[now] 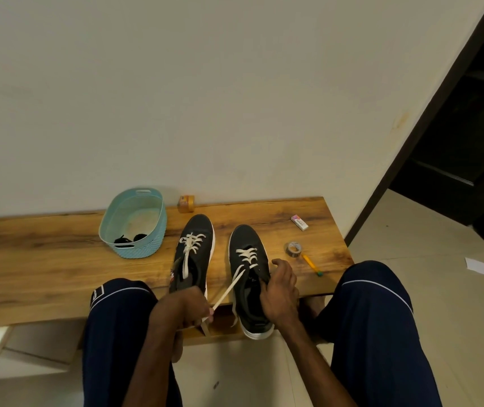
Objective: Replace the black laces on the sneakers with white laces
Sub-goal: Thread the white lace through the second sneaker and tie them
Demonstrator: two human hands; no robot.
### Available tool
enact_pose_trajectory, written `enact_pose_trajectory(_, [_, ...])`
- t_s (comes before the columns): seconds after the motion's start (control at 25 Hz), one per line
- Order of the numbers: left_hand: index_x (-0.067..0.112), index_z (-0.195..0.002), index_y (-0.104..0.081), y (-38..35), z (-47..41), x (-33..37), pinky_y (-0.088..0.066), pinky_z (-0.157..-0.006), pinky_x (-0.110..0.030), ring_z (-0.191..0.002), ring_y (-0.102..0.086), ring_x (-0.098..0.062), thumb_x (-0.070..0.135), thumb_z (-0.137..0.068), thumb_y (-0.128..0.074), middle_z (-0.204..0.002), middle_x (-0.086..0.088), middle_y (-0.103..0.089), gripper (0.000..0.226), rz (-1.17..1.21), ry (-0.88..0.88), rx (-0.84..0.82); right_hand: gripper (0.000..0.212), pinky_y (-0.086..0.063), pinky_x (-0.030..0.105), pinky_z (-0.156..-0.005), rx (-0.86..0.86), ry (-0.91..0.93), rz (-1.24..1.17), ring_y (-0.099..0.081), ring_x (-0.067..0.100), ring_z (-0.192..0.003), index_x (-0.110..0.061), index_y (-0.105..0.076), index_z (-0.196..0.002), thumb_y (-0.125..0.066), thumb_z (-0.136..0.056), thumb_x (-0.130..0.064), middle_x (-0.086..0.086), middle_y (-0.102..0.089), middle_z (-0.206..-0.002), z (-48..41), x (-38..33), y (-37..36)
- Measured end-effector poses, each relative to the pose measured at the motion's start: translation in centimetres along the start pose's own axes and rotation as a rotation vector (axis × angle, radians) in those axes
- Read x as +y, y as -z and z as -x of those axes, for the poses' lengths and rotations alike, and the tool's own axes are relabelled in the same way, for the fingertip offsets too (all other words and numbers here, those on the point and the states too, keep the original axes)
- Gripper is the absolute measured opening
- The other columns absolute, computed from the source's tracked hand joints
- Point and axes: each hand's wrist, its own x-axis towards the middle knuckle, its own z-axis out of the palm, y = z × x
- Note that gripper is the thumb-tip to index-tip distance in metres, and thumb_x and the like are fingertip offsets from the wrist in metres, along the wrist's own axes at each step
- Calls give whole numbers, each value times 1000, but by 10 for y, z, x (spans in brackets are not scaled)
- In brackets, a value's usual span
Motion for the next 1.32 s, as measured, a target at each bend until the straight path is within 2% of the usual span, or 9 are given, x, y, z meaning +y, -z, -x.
enact_pose_trajectory(0.08, [3, -115, -68, -3, -1, 4, -41, -46, -17, -48, -47, -5, 11, -99, -52, -68, 1, -56, 24, 51, -1, -90, 56, -40, 50, -105, -12, -13, 3, -34, 23, -135, -21, -32, -139, -62, -91, -26, 2, -34, -146, 0, 0, 0])
enact_pose_trajectory(0.2, [7, -108, -64, -12, -3, 12, -44, -45, -21, -46, -52, -10, 7, -100, -48, -72, -5, -63, 18, 86, -18, -2, 54, -41, 49, -105, -28, -32, -9, -34, 22, -135, -22, -33, -137, -62, -91, -23, 2, -35, -145, -1, 1, -1])
enact_pose_trajectory(0.28, [10, -114, -63, -15, -9, 19, -54, -54, -25, -56, -63, -14, 6, -98, -51, -79, -6, -67, 20, 45, -62, 147, 52, -42, 49, -104, -27, -32, -4, -35, 23, -134, -21, -34, -136, -62, -92, -23, 2, -36, -144, -1, 2, -1])
enact_pose_trajectory(0.4, [14, -110, -71, -19, -18, 29, -58, -83, -35, -89, -70, -23, 11, -97, -52, -103, -7, -71, 24, -94, -74, 395, 50, -42, 48, -103, -31, -41, 5, -36, 22, -132, -21, -35, -135, -61, -92, -24, 1, -36, -143, -1, 2, -2])
enact_pose_trajectory(0.6, [14, -114, -62, -32, -36, 49, -52, -91, -35, -101, -62, -20, 17, -96, -59, -115, -2, -60, 19, 111, -237, 702, 50, -42, 45, -102, -24, -46, 11, -37, 21, -130, -21, -35, -134, -61, -92, -25, 1, -37, -142, 1, 2, -3])
enact_pose_trajectory(0.8, [25, -101, -60, -46, -59, 48, -49, -83, -29, -97, -57, -13, 21, -95, -60, -114, 2, -55, 7, 252, -301, 681, 47, -43, 43, -99, -23, -42, 25, -39, 21, -128, -21, -35, -133, -59, -93, -28, 0, -38, -141, 2, 2, -4])
enact_pose_trajectory(0.92, [18, -99, -63, -43, -69, 47, -50, -87, -34, -98, -58, -17, 22, -99, -55, -110, 0, -57, 9, 376, -314, 616, 48, -43, 45, -100, -27, -33, 25, -38, 21, -129, -22, -34, -134, -60, -93, -28, 0, -37, -141, 1, 2, -4])
enact_pose_trajectory(1.08, [8, -88, -68, -25, -51, 50, -46, -70, -35, -72, -55, -24, 22, -103, -46, -78, -8, -60, 31, 1043, -286, 385, 53, -41, 46, -105, -35, 0, 28, -37, 21, -132, -22, -33, -136, -62, -92, -28, 0, -36, -143, 3, 0, 1])
enact_pose_trajectory(1.32, [3, -115, -66, 14, -7, 34, -57, -81, -37, -91, -68, -18, 25, -94, -56, -99, -7, -71, 32, 1641, -659, 281, 41, -35, 31, -108, 158, 303, -134, -42, 9, -126, -23, -45, -133, -60, -95, -27, -6, -49, -134, 14, -30, 22])
